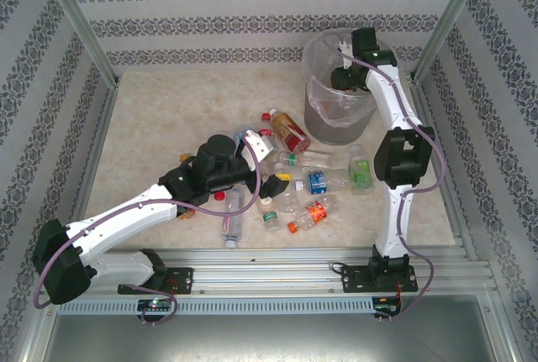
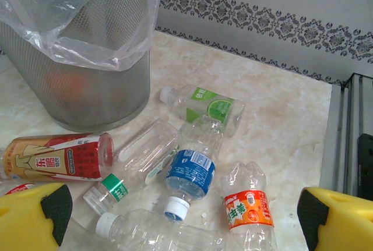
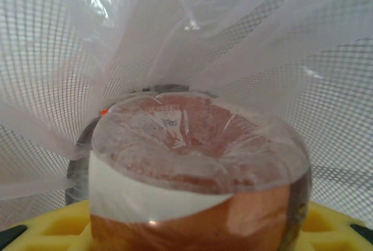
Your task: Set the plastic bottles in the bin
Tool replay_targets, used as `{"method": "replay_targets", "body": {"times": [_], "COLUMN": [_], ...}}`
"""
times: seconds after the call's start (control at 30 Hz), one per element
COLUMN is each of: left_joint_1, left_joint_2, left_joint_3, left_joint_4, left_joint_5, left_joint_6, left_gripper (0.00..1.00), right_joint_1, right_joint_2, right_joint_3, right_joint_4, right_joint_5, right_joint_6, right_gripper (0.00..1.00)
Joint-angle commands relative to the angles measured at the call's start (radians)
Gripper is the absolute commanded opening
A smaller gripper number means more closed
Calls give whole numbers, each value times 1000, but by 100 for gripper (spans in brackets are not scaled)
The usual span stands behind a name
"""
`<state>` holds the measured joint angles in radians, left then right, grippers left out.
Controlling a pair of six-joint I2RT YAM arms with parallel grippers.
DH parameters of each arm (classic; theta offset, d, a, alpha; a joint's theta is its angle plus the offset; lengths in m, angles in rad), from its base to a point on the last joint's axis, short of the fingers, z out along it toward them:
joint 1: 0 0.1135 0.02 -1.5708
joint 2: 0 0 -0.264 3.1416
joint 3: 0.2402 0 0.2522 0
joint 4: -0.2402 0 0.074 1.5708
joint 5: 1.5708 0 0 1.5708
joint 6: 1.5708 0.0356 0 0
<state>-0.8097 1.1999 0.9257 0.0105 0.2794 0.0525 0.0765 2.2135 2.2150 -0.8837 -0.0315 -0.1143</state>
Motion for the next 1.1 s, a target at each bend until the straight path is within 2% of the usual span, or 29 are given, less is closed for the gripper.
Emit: {"method": "replay_targets", "body": {"times": [0.0,0.13,0.27,0.4,0.7,1.07], "left_joint_1": [7,7,7,7,7,9], "left_joint_2": [3,8,11,7,-6,-16], "left_joint_3": [20,19,19,18,18,15], "left_joint_4": [-1,3,2,5,8,11], "left_joint_5": [12,14,23,19,21,16], "left_joint_6": [4,1,-5,-5,-12,-17], "left_gripper": [100,100,100,100,100,100], "right_joint_1": [16,20,26,31,29,29], "right_joint_2": [32,35,32,20,-100,-319], "right_joint_3": [38,49,76,91,64,-47], "right_joint_4": [-15,-12,-22,-29,-41,-31], "right_joint_5": [26,35,37,47,46,-106], "right_joint_6": [-21,-8,10,22,53,164], "right_gripper": [55,61,72,76,74,73]}}
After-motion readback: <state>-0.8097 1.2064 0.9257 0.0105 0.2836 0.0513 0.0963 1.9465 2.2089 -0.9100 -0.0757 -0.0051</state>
